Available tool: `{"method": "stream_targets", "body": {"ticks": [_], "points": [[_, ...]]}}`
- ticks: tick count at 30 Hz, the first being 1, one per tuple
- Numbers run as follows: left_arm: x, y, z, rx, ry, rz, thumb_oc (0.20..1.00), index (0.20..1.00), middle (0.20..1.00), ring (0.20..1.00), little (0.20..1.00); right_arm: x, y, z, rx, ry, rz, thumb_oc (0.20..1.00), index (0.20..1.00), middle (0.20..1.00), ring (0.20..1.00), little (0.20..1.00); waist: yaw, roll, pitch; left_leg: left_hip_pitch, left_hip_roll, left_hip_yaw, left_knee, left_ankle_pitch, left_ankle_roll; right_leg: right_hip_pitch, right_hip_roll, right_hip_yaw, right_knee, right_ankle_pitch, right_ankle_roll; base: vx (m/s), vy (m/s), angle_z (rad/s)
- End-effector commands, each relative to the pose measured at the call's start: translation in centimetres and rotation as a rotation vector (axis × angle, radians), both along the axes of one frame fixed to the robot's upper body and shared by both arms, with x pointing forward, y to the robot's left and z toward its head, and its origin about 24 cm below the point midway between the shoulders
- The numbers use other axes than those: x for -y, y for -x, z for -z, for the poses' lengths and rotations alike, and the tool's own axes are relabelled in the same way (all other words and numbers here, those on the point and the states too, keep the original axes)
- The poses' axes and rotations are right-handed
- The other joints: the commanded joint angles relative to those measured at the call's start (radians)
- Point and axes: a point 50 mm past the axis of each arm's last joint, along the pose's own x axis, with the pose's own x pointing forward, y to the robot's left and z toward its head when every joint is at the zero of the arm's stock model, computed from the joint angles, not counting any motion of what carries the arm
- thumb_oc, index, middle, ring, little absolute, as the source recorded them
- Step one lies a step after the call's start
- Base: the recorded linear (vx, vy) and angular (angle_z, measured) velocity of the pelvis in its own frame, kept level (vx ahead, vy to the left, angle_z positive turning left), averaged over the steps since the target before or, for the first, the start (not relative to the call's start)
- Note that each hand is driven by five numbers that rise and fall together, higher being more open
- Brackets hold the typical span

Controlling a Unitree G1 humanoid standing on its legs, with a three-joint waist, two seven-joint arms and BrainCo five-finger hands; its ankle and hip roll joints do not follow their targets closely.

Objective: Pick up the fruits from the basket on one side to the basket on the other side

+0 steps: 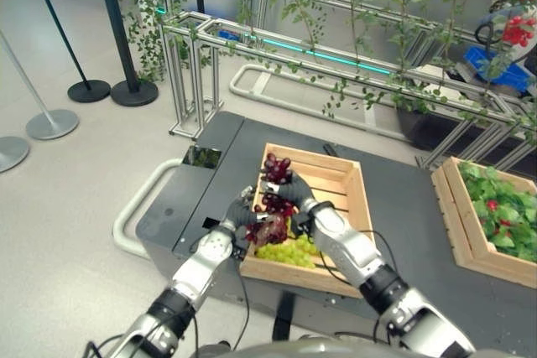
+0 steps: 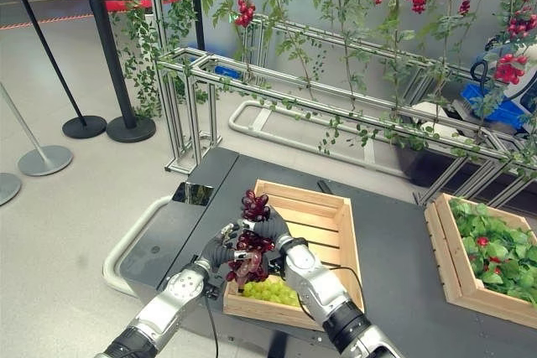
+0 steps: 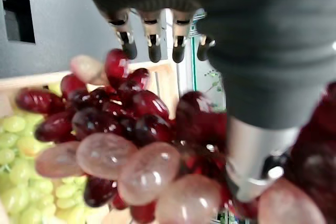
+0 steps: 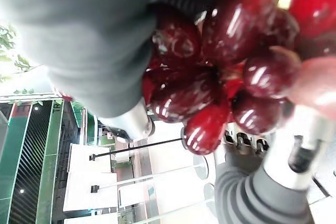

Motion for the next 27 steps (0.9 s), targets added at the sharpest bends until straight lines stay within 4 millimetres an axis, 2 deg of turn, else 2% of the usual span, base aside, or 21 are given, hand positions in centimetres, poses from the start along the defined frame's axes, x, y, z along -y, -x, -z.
{"method": "stream_targets", "body": {"ticks": [1,8,11,18,27], "points": [[3.0,-1.9,-2.3,0.076,0.094,0.076,1.000,1.000,1.000,1.000,1.000,-2.9,-1.2,-4.4,0.141,-0.102,-0.073,0.200,0.200,0.200,0.200,0.200,0.005,0.013,-0.023,0.037,-0.027,-0.023,-0.092,-0.052,0.031,0.012,-0.079,0.029,0.035,-0.056,0.141,0.00,0.000,0.00],[4.7,-2.5,-2.6,0.049,0.154,0.104,1.000,1.000,1.000,1.000,1.000,-4.2,-2.1,-5.3,0.144,-0.091,-0.092,0.200,0.200,0.200,0.200,0.200,0.010,0.016,-0.031,0.052,-0.034,-0.018,-0.079,-0.067,0.035,0.025,-0.082,0.033,0.040,-0.063,0.141,0.00,0.004,-0.01],[5.0,-3.0,-3.0,0.048,0.200,0.070,1.000,1.000,1.000,1.000,1.000,-5.1,-1.7,-5.8,0.136,-0.134,-0.111,0.200,0.200,0.200,0.200,0.200,0.009,0.019,-0.038,0.059,-0.037,-0.013,-0.073,-0.075,0.036,0.034,-0.081,0.037,0.043,-0.070,0.139,0.02,0.014,-0.08],[4.6,-3.6,-3.7,0.074,0.235,-0.004,1.000,1.000,1.000,1.000,1.000,-5.8,-0.6,-5.7,0.112,-0.213,-0.136,0.200,0.200,0.200,0.200,0.200,0.002,0.022,-0.045,0.073,-0.035,-0.006,-0.072,-0.083,0.036,0.046,-0.080,0.043,0.046,-0.079,0.137,0.01,0.006,-0.05],[3.6,-4.2,-4.6,0.126,0.282,-0.121,1.000,1.000,1.000,1.000,1.000,-5.2,0.3,-5.5,0.109,-0.275,-0.108,0.200,0.200,0.200,0.200,0.200,-0.009,0.026,-0.050,0.089,-0.033,0.005,-0.069,-0.092,0.037,0.055,-0.077,0.048,0.053,-0.088,0.134,0.00,0.003,-0.01]]}}
